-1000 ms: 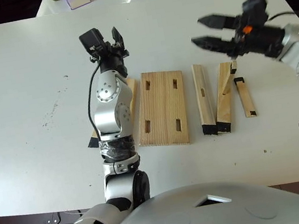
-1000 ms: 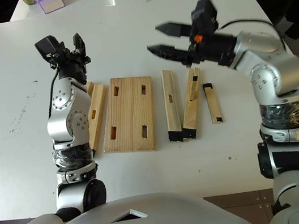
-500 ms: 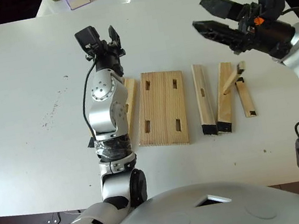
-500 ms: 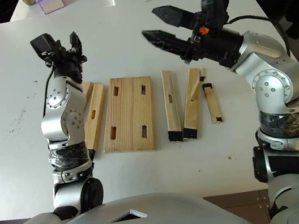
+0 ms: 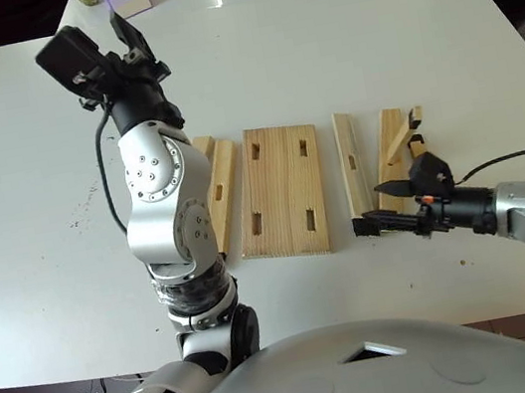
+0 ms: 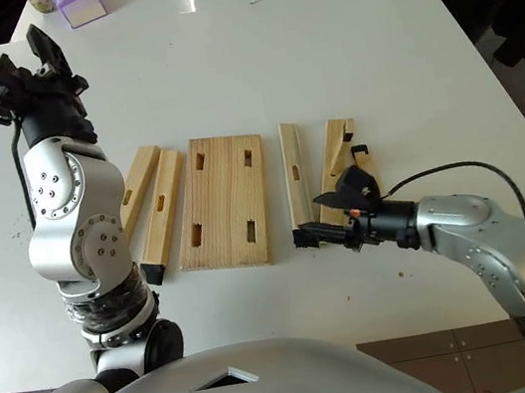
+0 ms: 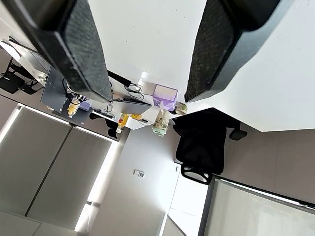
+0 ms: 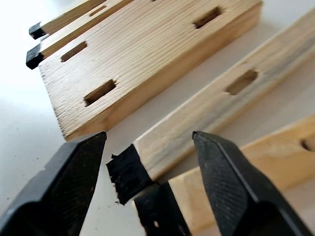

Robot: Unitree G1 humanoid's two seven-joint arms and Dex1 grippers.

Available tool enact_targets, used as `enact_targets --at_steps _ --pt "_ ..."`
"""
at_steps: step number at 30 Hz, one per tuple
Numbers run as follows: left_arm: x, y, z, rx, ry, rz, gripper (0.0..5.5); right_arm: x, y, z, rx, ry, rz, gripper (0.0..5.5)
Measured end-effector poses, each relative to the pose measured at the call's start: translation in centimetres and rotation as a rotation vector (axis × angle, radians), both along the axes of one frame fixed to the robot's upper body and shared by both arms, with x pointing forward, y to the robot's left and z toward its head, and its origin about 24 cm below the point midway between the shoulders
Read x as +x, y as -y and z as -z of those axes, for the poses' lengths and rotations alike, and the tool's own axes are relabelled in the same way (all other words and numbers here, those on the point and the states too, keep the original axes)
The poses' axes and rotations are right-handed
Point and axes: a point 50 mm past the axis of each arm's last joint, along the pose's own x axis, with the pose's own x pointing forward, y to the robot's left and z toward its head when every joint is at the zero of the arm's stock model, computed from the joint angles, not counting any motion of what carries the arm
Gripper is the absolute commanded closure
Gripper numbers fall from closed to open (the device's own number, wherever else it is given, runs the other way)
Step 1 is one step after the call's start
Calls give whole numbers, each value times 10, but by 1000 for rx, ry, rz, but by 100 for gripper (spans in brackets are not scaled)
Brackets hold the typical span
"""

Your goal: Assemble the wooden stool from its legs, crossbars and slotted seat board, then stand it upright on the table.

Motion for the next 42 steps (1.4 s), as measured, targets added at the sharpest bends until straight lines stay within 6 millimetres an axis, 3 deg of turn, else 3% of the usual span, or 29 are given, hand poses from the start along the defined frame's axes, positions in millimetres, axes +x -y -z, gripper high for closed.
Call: enact_targets --at_steps 6,11,16,25,30,42 --pt "0 12 -5 -25 37 -10 277 22 2 1 -40 52 229 227" --pt "17 23 17 -28 -55 49 277 27 -4 16 -77 70 432 227" --pt "25 28 29 -40 -91 83 277 25 -5 17 -80 70 445 227" --pt "21 26 22 -62 -47 67 277 22 3 10 -139 87 399 227" --pt "21 27 20 -58 -35 83 277 24 -8 17 -136 78 477 227" --pt "23 35 23 -39 -47 147 277 14 1 22 -186 36 625 227"
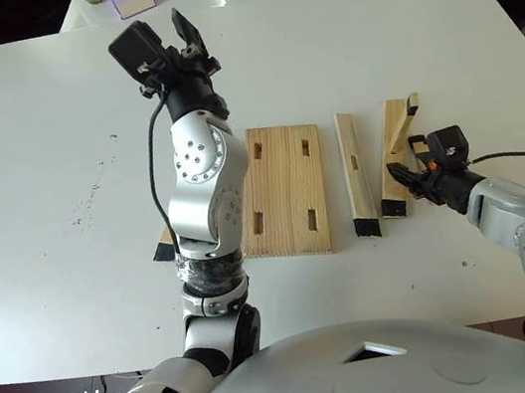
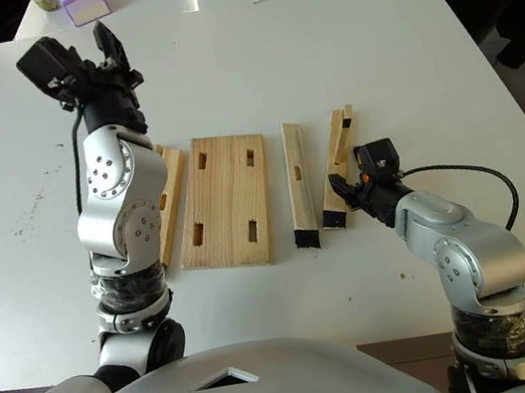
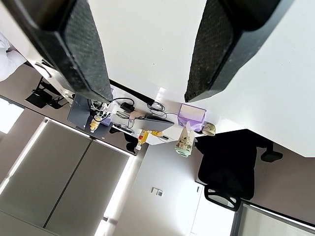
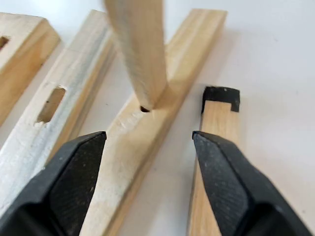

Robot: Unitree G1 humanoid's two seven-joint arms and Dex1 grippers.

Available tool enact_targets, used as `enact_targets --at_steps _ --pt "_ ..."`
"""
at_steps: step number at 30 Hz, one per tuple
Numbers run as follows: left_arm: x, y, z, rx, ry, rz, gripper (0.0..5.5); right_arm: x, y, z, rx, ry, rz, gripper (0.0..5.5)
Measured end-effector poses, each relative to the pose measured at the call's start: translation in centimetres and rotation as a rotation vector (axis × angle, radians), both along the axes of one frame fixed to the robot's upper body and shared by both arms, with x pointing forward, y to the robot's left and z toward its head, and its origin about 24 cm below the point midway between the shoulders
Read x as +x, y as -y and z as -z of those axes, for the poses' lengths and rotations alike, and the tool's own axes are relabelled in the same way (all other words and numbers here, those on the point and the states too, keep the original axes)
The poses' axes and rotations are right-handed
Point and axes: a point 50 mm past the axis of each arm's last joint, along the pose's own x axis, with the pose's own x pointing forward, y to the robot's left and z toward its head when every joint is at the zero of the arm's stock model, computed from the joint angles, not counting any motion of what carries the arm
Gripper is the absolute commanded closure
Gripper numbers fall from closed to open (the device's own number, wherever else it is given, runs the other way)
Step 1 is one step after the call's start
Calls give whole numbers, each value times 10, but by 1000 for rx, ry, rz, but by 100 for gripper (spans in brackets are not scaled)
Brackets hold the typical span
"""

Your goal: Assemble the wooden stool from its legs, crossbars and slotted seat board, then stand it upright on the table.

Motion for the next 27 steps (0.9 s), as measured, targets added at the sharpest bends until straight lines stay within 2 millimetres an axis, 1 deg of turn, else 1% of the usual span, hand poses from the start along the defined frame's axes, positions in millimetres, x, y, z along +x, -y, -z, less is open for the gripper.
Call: enact_targets --at_steps 4,7,10,12,18,21,23,27 --pt "-1 3 0 18 1 10 277 0 -7 3 29 -15 26 227" --pt "-1 5 0 22 3 18 277 2 -13 3 45 -8 31 227" --pt "-1 5 0 25 3 15 277 4 -15 2 41 -6 30 227" --pt "-1 5 0 25 3 15 277 5 -18 2 29 -4 21 227" --pt "0 6 3 27 -7 17 277 4 -25 10 -38 -39 -23 227" --pt "1 6 5 30 -15 18 277 3 -25 14 -75 -61 -54 227" --pt "1 6 5 29 -17 17 277 3 -22 14 -96 -63 -62 253" --pt "1 3 4 17 -8 -15 277 4 -12 12 -138 -68 -90 324"
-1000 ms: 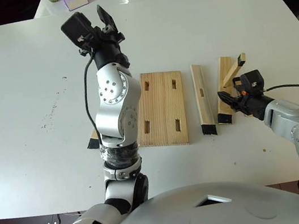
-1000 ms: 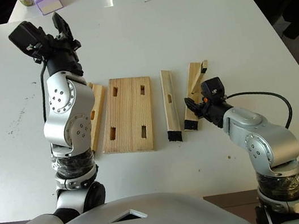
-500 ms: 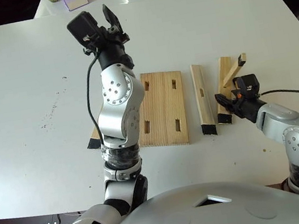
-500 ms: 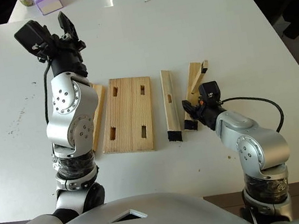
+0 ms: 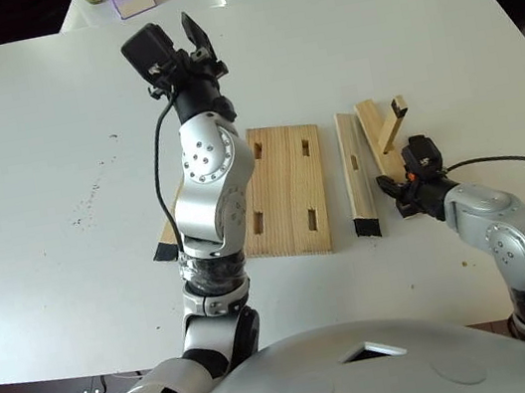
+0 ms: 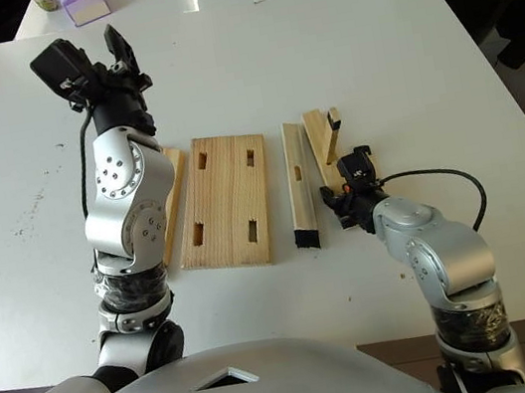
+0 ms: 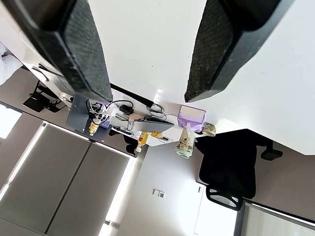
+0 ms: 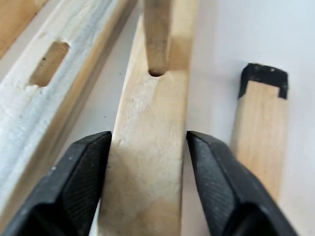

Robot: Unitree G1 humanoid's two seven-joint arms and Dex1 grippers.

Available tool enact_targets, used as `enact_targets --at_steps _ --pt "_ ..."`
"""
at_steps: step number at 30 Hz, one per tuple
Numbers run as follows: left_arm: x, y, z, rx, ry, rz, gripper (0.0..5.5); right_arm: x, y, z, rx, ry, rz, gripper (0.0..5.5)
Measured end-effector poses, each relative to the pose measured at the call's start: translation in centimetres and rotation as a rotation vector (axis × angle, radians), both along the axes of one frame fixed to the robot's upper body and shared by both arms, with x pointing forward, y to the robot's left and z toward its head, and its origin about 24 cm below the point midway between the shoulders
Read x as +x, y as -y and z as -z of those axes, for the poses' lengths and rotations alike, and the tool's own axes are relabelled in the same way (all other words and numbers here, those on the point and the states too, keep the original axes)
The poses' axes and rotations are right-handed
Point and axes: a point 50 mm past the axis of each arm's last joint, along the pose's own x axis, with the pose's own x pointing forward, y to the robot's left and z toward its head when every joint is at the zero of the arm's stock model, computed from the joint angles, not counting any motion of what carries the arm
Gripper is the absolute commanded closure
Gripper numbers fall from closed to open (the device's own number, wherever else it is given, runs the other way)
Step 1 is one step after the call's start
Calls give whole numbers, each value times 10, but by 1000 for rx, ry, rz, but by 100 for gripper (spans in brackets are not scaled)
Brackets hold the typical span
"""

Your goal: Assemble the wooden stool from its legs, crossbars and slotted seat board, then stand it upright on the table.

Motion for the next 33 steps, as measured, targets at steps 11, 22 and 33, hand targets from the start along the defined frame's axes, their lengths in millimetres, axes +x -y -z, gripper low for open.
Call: enact_targets --at_steps 11,22,33 --pt "-2 -5 -3 -21 13 -53 277 5 14 -1 -86 31 -107 349" --pt "-5 -9 -12 -135 93 179 277 95 -3 -71 579 249 -11 349" --pt "20 -2 -44 -396 104 992 196 91 -2 -89 1017 452 -127 349"
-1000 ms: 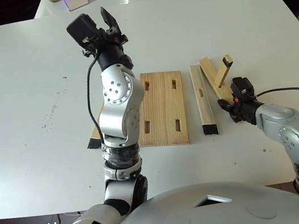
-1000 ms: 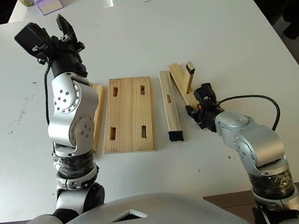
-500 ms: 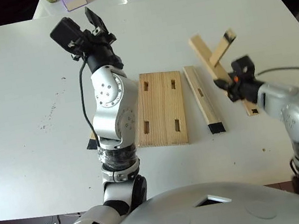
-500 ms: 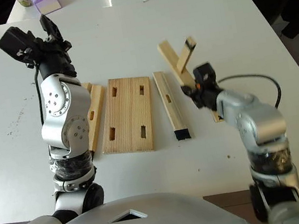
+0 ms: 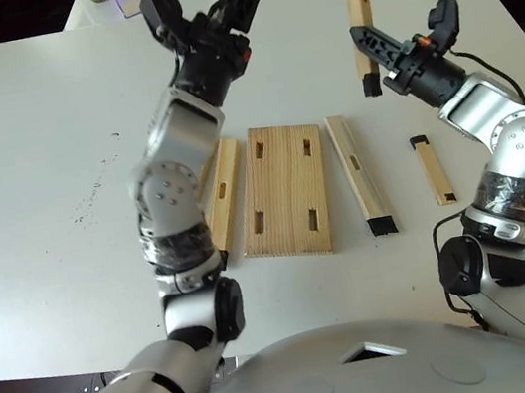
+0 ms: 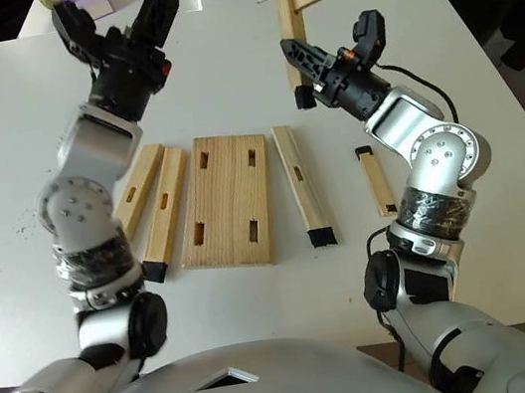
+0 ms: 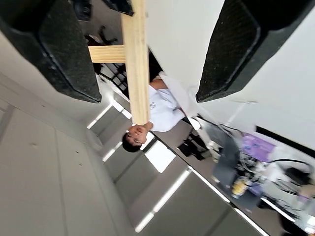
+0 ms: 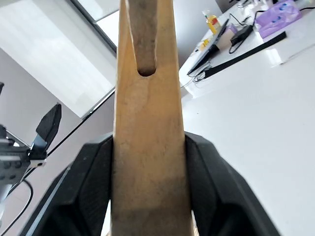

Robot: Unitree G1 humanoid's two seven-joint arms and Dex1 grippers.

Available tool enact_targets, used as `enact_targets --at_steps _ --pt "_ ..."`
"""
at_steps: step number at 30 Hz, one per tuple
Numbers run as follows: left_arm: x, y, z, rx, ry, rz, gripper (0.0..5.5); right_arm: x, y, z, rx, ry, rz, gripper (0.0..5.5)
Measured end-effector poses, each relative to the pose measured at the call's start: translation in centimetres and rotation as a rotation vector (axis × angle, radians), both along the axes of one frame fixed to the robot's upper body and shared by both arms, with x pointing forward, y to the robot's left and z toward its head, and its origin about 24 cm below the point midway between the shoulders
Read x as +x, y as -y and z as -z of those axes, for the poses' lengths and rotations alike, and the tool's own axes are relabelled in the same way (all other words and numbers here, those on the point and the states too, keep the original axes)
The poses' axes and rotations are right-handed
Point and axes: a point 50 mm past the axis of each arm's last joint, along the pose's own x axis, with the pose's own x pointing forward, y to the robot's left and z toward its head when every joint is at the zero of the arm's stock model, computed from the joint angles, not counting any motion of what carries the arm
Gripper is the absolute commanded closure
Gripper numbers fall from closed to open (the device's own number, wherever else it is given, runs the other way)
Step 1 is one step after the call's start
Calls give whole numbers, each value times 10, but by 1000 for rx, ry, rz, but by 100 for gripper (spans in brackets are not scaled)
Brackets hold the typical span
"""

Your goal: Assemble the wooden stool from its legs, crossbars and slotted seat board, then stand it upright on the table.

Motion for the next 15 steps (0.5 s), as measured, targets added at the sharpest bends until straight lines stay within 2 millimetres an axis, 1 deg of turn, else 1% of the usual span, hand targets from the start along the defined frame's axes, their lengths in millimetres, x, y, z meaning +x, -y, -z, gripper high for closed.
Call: enact_targets --at_steps 1,3,6,10,12,15 --pt "1 -3 -6 -6 13 79 196 -7 4 1 16 23 -24 349" --pt "2 -9 -12 -21 20 173 196 -15 7 -5 38 80 -86 349" --pt "-3 -14 -16 -45 35 305 196 -17 5 -20 54 175 -200 349" --pt "-11 -28 -23 -41 58 431 196 -19 -4 -52 61 329 -375 349" --pt "-10 -31 -26 -16 66 463 196 -20 -6 -57 50 360 -418 349" --pt "-10 -29 -35 4 86 532 196 -21 -14 -56 45 371 -477 349"
